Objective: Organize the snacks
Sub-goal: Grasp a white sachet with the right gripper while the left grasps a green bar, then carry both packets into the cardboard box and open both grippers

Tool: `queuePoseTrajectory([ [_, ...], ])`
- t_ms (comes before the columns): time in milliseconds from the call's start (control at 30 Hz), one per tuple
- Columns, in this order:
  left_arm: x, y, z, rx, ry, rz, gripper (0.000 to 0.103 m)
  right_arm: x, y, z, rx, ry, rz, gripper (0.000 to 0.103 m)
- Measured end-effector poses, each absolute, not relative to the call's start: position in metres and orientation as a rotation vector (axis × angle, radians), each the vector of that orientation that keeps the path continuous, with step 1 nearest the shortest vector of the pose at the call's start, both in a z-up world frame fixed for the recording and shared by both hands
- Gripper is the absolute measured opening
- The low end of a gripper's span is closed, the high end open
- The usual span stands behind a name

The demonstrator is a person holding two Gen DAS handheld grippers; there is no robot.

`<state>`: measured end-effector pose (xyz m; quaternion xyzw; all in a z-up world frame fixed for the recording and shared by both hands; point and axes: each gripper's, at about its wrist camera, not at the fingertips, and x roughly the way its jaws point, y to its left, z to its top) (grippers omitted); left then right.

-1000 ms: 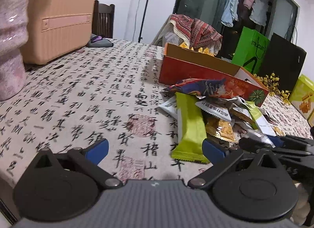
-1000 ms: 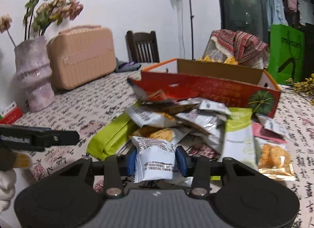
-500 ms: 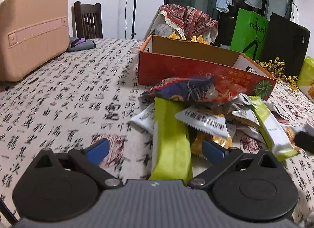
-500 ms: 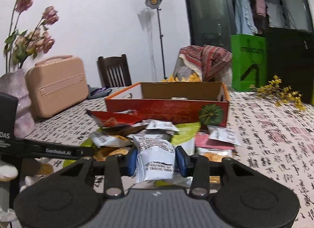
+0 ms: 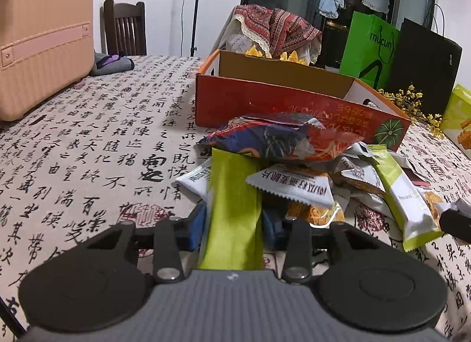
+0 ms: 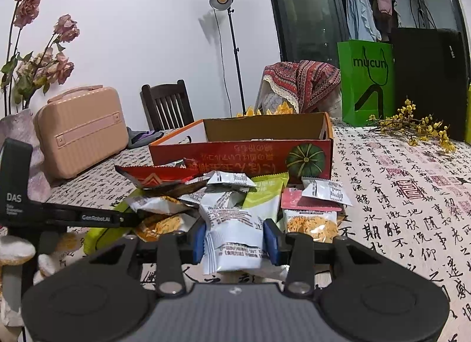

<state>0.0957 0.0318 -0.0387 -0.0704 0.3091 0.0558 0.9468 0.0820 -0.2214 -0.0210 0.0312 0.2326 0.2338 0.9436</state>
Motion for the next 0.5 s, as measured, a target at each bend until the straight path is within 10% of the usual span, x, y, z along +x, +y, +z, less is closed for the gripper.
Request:
queuePoseTrajectory([
  [500,0.058,0.052,-0.013,-0.159,0.545,0.164,0.040,0.072,-0.224,-0.012,0.063,0.450,0.461,0.040],
])
